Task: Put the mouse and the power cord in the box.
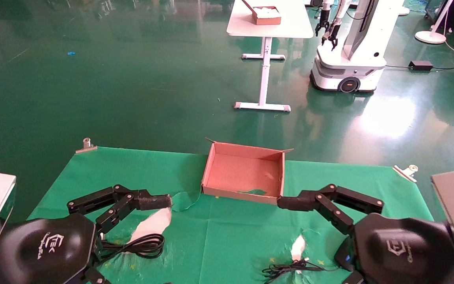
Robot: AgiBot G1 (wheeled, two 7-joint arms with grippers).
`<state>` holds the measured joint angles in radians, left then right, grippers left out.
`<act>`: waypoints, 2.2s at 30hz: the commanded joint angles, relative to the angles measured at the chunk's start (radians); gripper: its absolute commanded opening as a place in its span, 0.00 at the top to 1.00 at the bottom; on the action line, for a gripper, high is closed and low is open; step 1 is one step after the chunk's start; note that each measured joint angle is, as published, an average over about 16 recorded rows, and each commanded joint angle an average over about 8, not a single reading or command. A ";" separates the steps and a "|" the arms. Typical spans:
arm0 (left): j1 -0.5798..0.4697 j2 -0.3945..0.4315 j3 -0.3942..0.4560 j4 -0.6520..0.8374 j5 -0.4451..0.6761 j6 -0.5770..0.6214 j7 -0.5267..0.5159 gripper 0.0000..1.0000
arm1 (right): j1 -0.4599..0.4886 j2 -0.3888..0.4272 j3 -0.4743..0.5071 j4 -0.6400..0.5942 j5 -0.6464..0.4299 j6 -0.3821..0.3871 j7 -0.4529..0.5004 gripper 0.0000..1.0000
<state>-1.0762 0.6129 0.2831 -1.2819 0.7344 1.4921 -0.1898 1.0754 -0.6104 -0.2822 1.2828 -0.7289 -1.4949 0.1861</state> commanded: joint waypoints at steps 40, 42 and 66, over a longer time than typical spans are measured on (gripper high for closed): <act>-0.050 -0.021 0.112 -0.042 0.289 -0.023 -0.054 0.00 | -0.009 0.033 -0.097 0.025 -0.298 0.077 0.002 0.00; -0.095 -0.010 0.158 -0.049 0.425 -0.043 -0.083 0.00 | 0.010 0.026 -0.130 0.034 -0.402 0.108 0.010 0.00; -0.256 0.189 0.388 0.062 1.150 -0.229 -0.235 0.00 | 0.081 -0.034 -0.214 0.032 -0.641 0.173 0.084 0.00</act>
<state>-1.3362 0.8030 0.6657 -1.2121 1.8684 1.2647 -0.4167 1.1561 -0.6426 -0.4962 1.3143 -1.3691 -1.3229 0.2693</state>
